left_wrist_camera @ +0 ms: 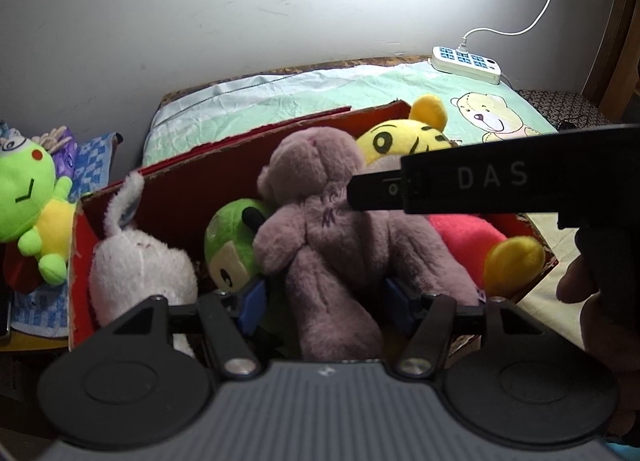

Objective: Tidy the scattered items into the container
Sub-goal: 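Open the right tool to release the teddy bear in the box, then withdraw the right tool from the box toward the pale pink bunny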

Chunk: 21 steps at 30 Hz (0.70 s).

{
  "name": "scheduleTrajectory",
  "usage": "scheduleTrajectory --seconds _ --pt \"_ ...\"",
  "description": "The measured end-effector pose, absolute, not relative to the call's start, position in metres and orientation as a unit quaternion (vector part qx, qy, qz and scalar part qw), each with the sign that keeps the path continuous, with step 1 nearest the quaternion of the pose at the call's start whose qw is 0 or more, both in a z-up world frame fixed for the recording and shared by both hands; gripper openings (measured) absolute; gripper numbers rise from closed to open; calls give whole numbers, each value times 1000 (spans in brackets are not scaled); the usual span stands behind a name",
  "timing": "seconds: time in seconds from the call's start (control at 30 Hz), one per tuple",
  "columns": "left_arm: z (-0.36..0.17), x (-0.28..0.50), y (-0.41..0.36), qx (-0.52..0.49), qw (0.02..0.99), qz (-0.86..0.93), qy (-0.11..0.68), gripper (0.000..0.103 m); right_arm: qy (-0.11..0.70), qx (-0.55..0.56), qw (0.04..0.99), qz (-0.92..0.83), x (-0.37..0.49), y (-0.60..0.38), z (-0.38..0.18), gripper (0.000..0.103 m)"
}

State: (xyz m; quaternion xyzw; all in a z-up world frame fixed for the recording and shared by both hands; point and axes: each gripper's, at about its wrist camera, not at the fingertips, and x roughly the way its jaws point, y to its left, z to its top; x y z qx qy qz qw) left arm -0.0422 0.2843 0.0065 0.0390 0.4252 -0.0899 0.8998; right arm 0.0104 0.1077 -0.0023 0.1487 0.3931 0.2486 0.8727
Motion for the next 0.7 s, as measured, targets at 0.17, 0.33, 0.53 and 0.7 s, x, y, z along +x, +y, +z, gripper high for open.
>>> scheduleTrajectory --seconds 0.17,0.33,0.53,0.7 --pt "8 -48 287 40 900 -74 428 65 396 150 872 244 3 106 -1 43" --pt "8 -55 290 37 899 -55 433 65 400 148 871 246 -6 106 -2 43" --pt "5 -60 292 35 895 -33 443 68 402 138 869 252 -16 110 -3 43" --pt "1 -61 295 27 895 -20 444 71 407 127 868 254 -19 116 -6 43"
